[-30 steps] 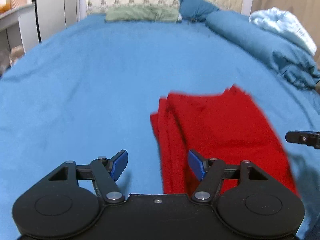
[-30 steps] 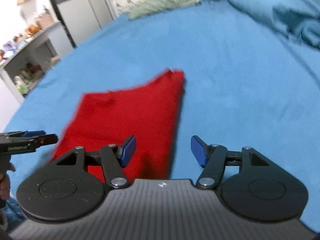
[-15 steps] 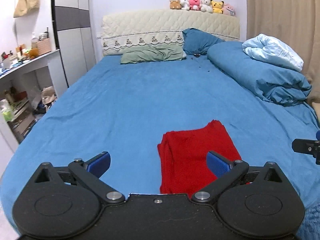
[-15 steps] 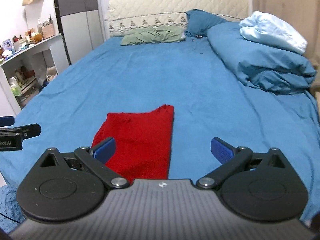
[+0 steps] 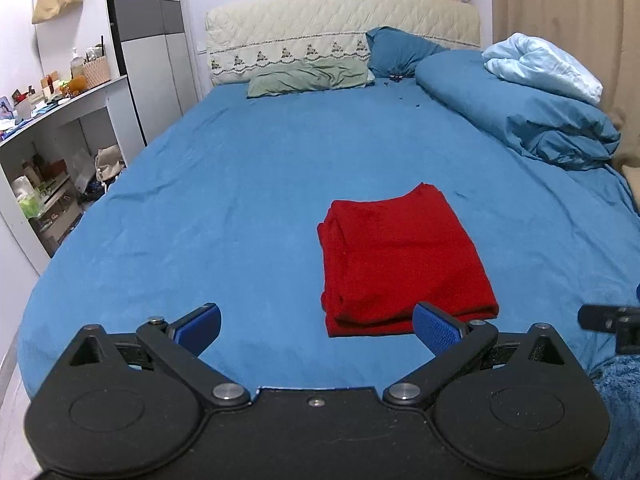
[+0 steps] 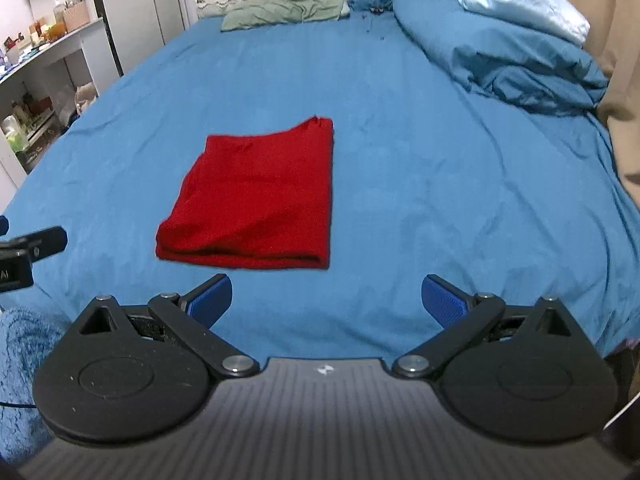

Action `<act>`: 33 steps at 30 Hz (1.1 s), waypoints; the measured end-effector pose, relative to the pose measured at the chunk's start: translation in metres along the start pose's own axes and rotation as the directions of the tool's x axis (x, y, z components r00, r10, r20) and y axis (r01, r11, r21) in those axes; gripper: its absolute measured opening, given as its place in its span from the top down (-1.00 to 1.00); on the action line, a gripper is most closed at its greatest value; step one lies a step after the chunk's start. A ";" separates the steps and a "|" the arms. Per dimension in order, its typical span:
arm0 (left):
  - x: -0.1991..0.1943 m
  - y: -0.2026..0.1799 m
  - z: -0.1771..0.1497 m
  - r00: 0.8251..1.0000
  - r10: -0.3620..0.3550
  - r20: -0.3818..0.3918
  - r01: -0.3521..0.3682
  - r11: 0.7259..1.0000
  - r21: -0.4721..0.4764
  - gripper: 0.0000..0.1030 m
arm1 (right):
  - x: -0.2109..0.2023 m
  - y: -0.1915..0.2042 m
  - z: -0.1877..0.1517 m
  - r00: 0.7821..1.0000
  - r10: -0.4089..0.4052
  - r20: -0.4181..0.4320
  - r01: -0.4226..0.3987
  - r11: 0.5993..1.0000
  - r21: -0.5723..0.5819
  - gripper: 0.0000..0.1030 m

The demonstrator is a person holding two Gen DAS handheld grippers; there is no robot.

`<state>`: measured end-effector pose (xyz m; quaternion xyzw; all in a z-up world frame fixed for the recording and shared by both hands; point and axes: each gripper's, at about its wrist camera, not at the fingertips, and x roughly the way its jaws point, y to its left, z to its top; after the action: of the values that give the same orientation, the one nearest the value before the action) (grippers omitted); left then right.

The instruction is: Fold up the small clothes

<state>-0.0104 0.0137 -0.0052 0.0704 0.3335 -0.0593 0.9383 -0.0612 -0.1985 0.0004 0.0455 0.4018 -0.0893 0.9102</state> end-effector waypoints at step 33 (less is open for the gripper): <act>-0.010 0.002 -0.005 0.999 0.002 0.046 -0.003 1.000 0.011 -1.00 | -0.002 -0.002 -0.001 1.000 -0.030 0.003 0.030 1.000 -0.003 -1.00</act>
<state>-0.0208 0.0176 -0.0022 0.0748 0.3115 -0.0617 0.9453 -0.0637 -0.2005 0.0017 0.0379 0.4012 -0.1025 0.9095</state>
